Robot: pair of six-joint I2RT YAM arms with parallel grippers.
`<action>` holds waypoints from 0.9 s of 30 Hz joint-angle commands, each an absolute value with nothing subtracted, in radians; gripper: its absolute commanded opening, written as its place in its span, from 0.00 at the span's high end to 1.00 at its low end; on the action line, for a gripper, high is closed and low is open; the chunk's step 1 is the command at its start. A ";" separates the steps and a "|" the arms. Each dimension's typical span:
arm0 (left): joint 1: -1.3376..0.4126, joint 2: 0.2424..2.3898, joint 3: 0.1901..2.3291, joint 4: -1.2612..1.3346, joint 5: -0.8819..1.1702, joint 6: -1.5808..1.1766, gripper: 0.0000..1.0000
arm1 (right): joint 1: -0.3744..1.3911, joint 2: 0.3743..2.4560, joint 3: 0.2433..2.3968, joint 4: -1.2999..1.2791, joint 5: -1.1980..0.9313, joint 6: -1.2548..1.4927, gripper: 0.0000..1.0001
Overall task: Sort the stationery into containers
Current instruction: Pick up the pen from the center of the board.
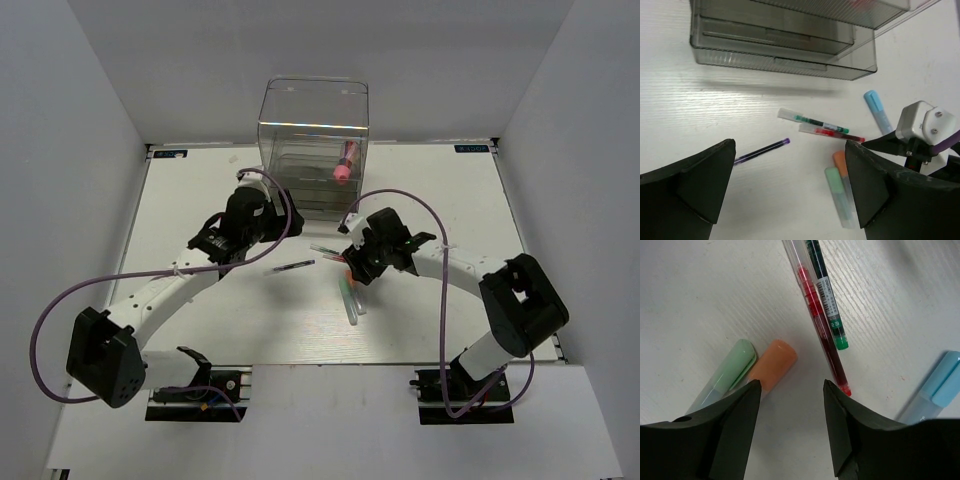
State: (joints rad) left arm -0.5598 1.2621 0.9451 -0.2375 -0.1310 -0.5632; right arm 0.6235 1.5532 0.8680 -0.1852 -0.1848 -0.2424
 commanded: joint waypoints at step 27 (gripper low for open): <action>-0.545 1.161 0.943 -0.362 -0.110 -0.379 0.00 | 0.706 1.715 0.910 -0.232 -0.181 -0.186 0.43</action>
State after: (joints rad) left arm -0.5472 1.1782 0.9558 -0.3805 -0.1440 -0.3916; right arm 0.6907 1.6707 0.9054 -0.1844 -0.1780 -0.1925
